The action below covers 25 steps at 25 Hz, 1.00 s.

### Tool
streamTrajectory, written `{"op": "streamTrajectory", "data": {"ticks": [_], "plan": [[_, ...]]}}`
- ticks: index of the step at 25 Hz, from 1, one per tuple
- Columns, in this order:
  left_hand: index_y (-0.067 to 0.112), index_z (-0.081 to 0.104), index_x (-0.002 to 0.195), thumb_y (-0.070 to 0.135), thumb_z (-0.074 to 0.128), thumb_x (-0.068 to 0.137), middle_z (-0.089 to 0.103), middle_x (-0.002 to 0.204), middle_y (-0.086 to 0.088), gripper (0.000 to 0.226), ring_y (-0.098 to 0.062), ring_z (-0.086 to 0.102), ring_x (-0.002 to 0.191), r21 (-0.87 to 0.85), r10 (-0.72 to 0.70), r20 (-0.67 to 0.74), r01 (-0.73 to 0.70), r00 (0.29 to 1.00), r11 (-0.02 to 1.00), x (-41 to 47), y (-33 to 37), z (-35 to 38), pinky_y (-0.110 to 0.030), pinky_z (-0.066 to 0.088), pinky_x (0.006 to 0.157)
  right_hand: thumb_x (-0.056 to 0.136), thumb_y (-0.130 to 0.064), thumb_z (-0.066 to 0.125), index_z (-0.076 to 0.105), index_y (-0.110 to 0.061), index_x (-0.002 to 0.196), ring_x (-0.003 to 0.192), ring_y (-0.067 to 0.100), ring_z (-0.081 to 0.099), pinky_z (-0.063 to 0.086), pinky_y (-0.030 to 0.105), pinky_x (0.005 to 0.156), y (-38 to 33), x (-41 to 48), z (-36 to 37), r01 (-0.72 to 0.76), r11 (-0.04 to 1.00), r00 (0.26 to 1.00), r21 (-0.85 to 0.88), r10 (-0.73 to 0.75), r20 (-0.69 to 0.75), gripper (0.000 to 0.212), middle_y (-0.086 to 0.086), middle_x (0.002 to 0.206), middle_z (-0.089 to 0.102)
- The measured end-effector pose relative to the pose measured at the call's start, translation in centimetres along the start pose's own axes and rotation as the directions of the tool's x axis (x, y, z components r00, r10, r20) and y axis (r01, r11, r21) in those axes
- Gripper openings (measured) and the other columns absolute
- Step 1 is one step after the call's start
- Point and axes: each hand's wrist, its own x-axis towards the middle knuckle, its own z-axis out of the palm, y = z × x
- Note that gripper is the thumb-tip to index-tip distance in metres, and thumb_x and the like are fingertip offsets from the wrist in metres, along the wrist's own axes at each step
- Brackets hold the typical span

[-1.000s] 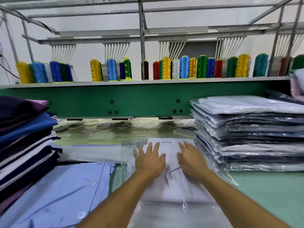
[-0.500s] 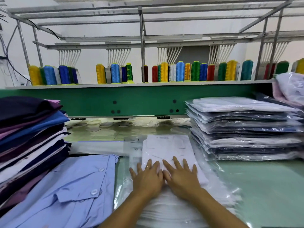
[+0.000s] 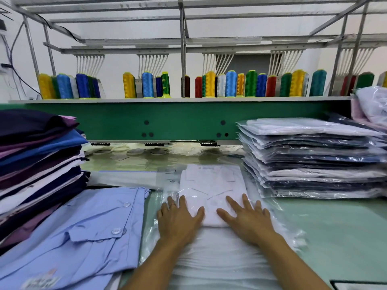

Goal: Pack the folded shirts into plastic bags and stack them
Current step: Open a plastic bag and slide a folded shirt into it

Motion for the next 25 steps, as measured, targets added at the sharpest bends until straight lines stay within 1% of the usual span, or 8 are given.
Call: {"op": "streamTrajectory", "data": {"ticks": [6, 11, 13, 15, 17, 19, 22, 25], "plan": [[0.029, 0.035, 0.143, 0.07, 0.057, 0.082, 0.055, 0.131, -0.008, 0.077, -0.032, 0.056, 0.118, -0.197, -0.024, -0.082, 0.008, 0.996, 0.98, -0.2, -1.2, -1.6, -0.038, 0.046, 0.088, 0.072, -0.098, 0.009, 0.008, -0.056, 0.154, 0.154, 0.04, -0.003, 0.001, 0.055, 0.122, 0.6, 0.4, -0.3, 0.043, 0.998, 0.999, 0.041, -0.042, -0.02, 0.092, -0.001, 0.17, -0.005], [0.028, 0.041, 0.141, 0.054, 0.066, 0.084, 0.062, 0.126, -0.006, 0.067, -0.028, 0.06, 0.113, -0.365, -0.066, -0.09, 0.029, 0.994, 0.93, -0.4, -2.6, -3.6, -0.031, 0.041, 0.078, 0.094, -0.076, 0.03, 0.029, -0.042, 0.155, 0.155, 0.029, 0.008, 0.01, 0.047, 0.123, 0.0, -0.4, -0.9, 0.133, 0.991, 0.964, 0.004, -0.129, -0.232, 0.069, -0.002, 0.169, 0.012], [0.023, 0.047, 0.135, 0.045, 0.07, 0.084, 0.062, 0.122, -0.007, 0.06, -0.029, 0.063, 0.104, -0.541, -0.113, 0.095, 0.147, 0.989, 0.828, 0.0, -3.0, -4.4, -0.029, 0.041, 0.074, 0.097, -0.068, 0.039, 0.035, -0.041, 0.152, 0.153, 0.021, 0.017, 0.015, 0.04, 0.123, -0.5, -1.0, -1.1, 0.276, 0.96, 0.927, 0.052, -0.251, -0.277, 0.063, -0.006, 0.167, 0.022], [0.016, 0.054, 0.118, 0.032, 0.072, 0.086, 0.065, 0.091, -0.007, 0.04, -0.023, 0.062, 0.067, -0.719, -0.112, 0.251, 0.263, 0.961, 0.644, 0.1, -3.2, -5.1, -0.024, 0.04, 0.057, 0.093, -0.07, 0.046, 0.037, -0.042, 0.151, 0.15, 0.015, 0.023, 0.018, 0.035, 0.121, -1.1, -1.8, -1.1, 0.388, 0.914, 0.904, 0.119, -0.352, -0.243, 0.065, -0.008, 0.164, 0.029], [0.011, 0.058, 0.094, 0.018, 0.069, 0.087, 0.055, 0.066, -0.002, 0.016, -0.014, 0.044, 0.043, -0.795, -0.081, 0.31, 0.304, 0.947, 0.525, 0.1, -3.2, -5.5, -0.02, 0.029, 0.043, 0.09, -0.072, 0.049, 0.034, -0.045, 0.152, 0.15, 0.014, 0.022, 0.016, 0.033, 0.121, -1.5, -2.3, -0.8, 0.412, 0.904, 0.905, 0.114, -0.391, -0.17, 0.07, -0.008, 0.164, 0.028], [0.013, 0.057, 0.085, 0.01, 0.067, 0.086, 0.051, 0.062, -0.001, 0.01, -0.012, 0.034, 0.04, -0.855, -0.038, 0.334, 0.319, 0.942, 0.409, -0.2, -3.1, -6.0, -0.02, 0.023, 0.041, 0.088, -0.071, 0.051, 0.03, -0.047, 0.153, 0.151, 0.015, 0.019, 0.014, 0.034, 0.122, -1.8, -2.3, -0.5, 0.4, 0.913, 0.911, 0.083, -0.385, -0.148, 0.072, -0.007, 0.164, 0.026], [0.023, 0.061, 0.105, 0.003, 0.06, 0.088, 0.05, 0.065, -0.003, 0.026, -0.012, 0.032, 0.043, -0.901, -0.027, 0.313, 0.306, 0.949, 0.307, -0.3, -2.7, -6.3, -0.021, 0.02, 0.043, 0.09, -0.062, 0.056, 0.03, -0.049, 0.152, 0.15, 0.014, 0.02, 0.018, 0.035, 0.122, -2.1, -2.3, -0.4, 0.42, 0.904, 0.899, 0.083, -0.402, -0.171, 0.069, -0.01, 0.163, 0.028], [0.037, 0.064, 0.119, 0.003, 0.055, 0.093, 0.055, 0.063, -0.002, 0.043, -0.013, 0.043, 0.044, -0.917, 0.024, 0.202, 0.181, 0.979, 0.354, -0.5, -2.2, -6.4, -0.024, 0.028, 0.041, 0.091, -0.039, 0.061, 0.041, -0.048, 0.145, 0.142, 0.011, 0.031, 0.029, 0.034, 0.115, -3.0, -2.8, -0.2, 0.508, 0.854, 0.845, 0.112, -0.468, -0.259, 0.059, -0.016, 0.153, 0.04]]}}
